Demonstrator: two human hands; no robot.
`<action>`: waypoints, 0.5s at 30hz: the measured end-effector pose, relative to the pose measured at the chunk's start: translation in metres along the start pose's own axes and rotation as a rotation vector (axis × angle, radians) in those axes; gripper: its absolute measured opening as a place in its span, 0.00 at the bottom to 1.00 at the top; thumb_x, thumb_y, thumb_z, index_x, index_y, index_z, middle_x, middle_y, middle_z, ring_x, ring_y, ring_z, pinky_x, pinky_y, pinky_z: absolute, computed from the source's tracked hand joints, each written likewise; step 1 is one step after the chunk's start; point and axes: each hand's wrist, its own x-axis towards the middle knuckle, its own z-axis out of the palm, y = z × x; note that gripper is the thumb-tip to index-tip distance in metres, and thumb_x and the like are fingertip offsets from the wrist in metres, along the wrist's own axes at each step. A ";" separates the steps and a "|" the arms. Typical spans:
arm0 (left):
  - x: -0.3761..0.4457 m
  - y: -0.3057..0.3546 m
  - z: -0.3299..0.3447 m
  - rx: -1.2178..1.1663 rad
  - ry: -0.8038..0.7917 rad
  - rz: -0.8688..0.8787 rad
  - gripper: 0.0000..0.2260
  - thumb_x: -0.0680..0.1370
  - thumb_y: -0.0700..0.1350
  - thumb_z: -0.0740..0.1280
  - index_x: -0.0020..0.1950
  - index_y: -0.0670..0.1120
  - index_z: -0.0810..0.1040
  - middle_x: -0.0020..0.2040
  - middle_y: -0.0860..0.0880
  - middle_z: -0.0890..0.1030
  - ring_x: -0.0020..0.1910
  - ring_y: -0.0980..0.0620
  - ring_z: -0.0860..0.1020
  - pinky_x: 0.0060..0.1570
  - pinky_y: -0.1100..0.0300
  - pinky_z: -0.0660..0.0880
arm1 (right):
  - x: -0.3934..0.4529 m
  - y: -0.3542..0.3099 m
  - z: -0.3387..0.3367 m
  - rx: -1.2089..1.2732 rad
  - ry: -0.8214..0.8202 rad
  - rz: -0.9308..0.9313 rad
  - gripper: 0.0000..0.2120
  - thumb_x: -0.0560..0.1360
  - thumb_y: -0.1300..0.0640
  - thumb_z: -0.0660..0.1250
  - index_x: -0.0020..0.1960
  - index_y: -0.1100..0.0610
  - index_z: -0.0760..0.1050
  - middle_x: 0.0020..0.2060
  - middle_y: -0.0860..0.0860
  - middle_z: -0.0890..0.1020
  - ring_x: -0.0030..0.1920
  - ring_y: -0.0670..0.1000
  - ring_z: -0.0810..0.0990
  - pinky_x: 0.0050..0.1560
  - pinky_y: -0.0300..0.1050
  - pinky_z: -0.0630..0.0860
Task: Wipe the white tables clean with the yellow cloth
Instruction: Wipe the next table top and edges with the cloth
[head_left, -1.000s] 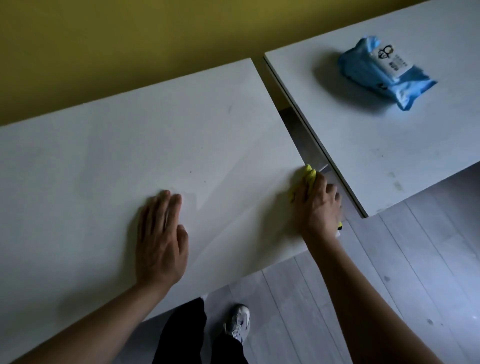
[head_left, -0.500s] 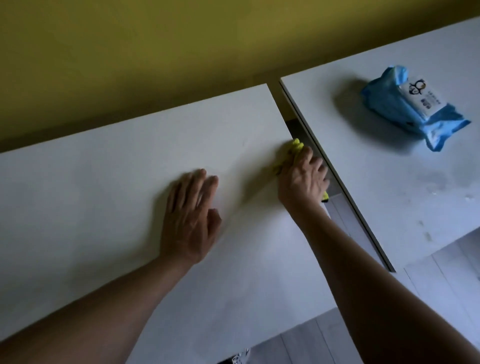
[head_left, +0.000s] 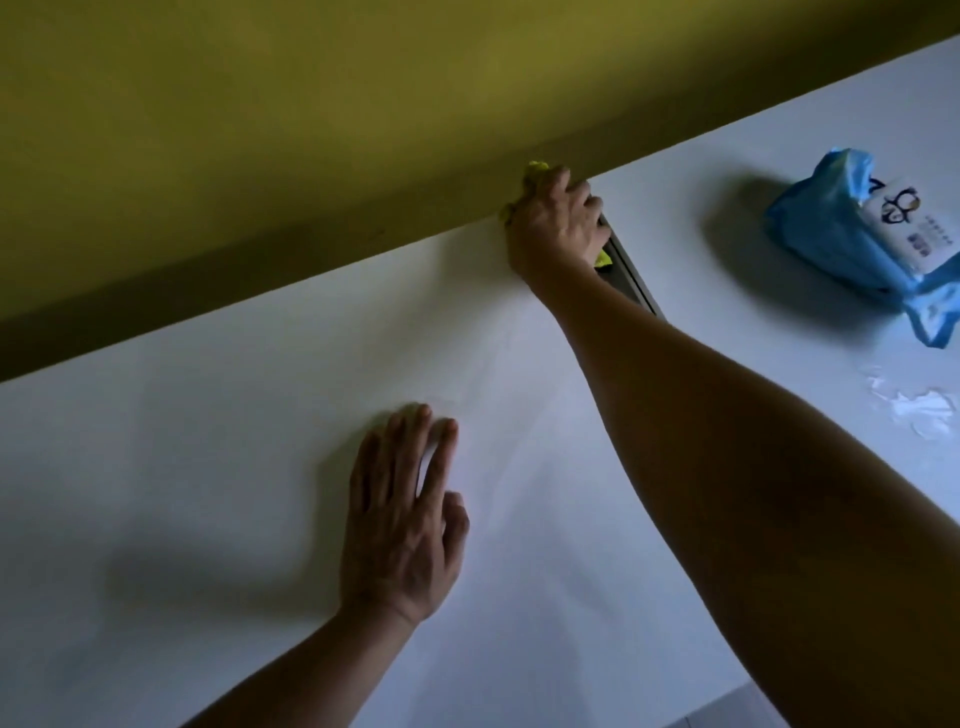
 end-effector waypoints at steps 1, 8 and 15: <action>0.000 -0.001 0.000 -0.001 0.002 0.002 0.28 0.82 0.50 0.55 0.82 0.45 0.64 0.83 0.42 0.61 0.82 0.39 0.59 0.77 0.36 0.61 | -0.001 0.002 -0.001 0.004 0.006 -0.012 0.29 0.78 0.41 0.62 0.72 0.56 0.61 0.67 0.57 0.70 0.69 0.60 0.68 0.63 0.58 0.68; 0.003 -0.001 -0.002 -0.008 0.031 0.005 0.27 0.83 0.50 0.54 0.81 0.44 0.66 0.82 0.41 0.63 0.81 0.38 0.61 0.78 0.38 0.58 | -0.094 0.082 -0.014 0.086 0.035 0.041 0.21 0.78 0.48 0.59 0.68 0.55 0.64 0.63 0.58 0.72 0.64 0.62 0.71 0.59 0.62 0.70; -0.001 0.002 -0.003 -0.004 0.042 0.015 0.28 0.80 0.47 0.58 0.81 0.42 0.67 0.82 0.40 0.63 0.81 0.37 0.61 0.78 0.37 0.58 | -0.211 0.179 -0.019 -0.039 0.157 0.110 0.14 0.78 0.51 0.63 0.58 0.57 0.66 0.50 0.60 0.74 0.51 0.64 0.74 0.47 0.58 0.71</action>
